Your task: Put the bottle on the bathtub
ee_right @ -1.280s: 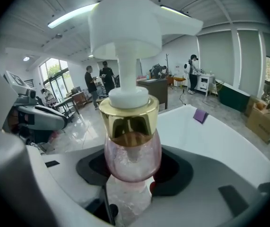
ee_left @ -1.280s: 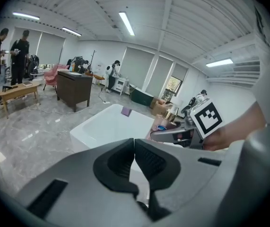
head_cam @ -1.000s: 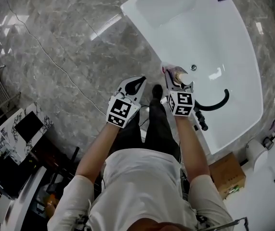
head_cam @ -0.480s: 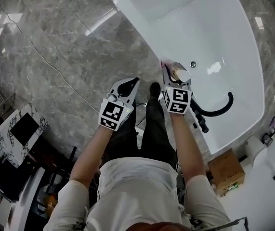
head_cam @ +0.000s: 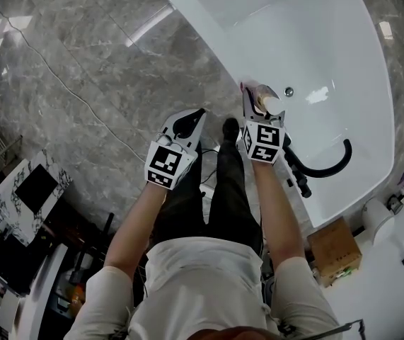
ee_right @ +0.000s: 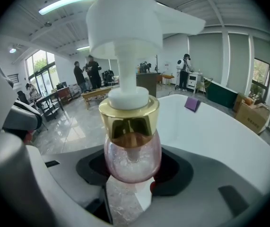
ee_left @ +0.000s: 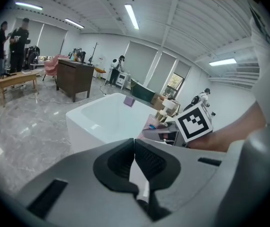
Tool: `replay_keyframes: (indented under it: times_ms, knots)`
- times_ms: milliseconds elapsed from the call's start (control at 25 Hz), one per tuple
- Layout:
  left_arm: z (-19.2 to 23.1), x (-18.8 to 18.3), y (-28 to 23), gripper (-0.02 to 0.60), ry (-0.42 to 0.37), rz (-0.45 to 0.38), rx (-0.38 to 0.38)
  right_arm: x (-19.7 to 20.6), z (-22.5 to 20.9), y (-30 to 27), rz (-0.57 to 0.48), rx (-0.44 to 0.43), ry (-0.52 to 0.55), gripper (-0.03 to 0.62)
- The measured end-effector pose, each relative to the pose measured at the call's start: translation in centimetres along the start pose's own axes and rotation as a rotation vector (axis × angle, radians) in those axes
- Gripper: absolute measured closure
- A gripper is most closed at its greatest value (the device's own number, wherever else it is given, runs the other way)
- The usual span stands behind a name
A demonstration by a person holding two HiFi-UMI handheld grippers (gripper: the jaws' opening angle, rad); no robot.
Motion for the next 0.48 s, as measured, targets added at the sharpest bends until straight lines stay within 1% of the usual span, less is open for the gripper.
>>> replay_keyframes:
  times_ms: [200,480]
  knots:
    - [0.9,0.3,-0.1,0.572,0.028,-0.006,-0.023,0.6,-0.4,-0.5,-0.008,0.005,0.0,0.358]
    - [1.6,1.5,-0.4,0.572,0.045,0.015,-0.03,0.7,-0.6,-1.6,-0.031,0.006,0.023,0.356]
Point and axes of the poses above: the fingertips, and each gripper's own axes: y backward along the fingers, z to its left, x out of its underside, the point moved 9 cm from there along y, backward along the fingers, and after that the axes turned 5 degrees about y, right-handed, at the moved point
